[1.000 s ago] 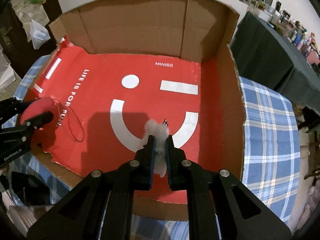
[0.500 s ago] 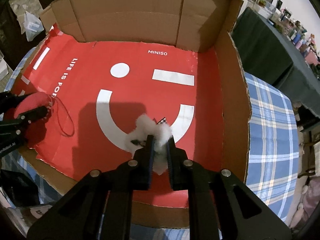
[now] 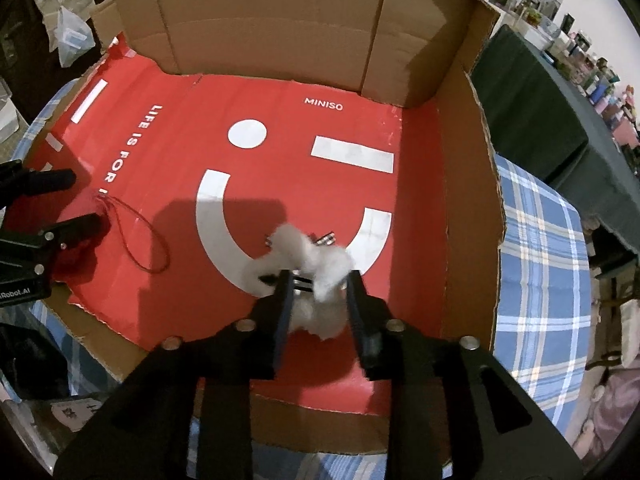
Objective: Organize soft objects
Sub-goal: 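Open the right tool dropping the fluffy toy while the left tool releases the pouch, then withdraw both open tools from the box back toward the table, then grasp the white mesh bath puff with the left tool while the right tool grasps the red mesh puff, then carry the white and red mesh puffs over the red-lined cardboard box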
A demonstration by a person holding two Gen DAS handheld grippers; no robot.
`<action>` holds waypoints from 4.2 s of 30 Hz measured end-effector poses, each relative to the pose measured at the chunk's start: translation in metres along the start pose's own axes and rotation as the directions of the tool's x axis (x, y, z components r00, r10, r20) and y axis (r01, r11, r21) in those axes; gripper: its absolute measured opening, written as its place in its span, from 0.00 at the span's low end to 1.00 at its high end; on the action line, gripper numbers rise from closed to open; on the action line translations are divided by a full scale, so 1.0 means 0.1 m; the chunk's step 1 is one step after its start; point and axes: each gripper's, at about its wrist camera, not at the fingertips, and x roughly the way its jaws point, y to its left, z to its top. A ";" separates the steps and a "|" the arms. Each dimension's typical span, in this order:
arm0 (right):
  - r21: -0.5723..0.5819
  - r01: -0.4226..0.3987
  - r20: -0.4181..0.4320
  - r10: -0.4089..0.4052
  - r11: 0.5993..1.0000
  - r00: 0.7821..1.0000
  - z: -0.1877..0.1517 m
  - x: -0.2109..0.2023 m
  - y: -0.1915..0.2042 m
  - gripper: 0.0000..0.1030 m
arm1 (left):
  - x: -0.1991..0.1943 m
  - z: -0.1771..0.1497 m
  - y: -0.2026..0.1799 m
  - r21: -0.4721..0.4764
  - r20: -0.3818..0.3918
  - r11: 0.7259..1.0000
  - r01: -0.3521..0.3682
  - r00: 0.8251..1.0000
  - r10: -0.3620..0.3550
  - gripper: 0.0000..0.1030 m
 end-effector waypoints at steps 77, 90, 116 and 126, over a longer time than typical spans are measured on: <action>0.161 -0.131 0.524 0.028 0.978 0.851 -2.89 -1.13 0.67 0.85 | -1.19 -2.65 -0.97 -0.038 0.533 0.996 0.082 0.845 -0.049 1.00; 0.039 -0.258 0.533 0.198 0.965 0.822 -2.57 -1.15 0.67 0.85 | -1.12 -2.44 -0.91 -0.004 0.506 0.990 0.139 0.854 -0.118 1.00; -0.020 -0.381 0.508 0.337 0.924 0.793 -2.46 -1.14 0.67 0.37 | -1.12 -2.35 -0.79 0.038 0.486 0.966 0.254 0.840 -0.240 0.46; 0.014 -0.413 0.512 0.349 0.911 0.785 -2.49 -1.17 0.56 0.37 | -1.25 -2.39 -0.68 0.016 0.493 0.964 0.266 0.837 -0.239 0.46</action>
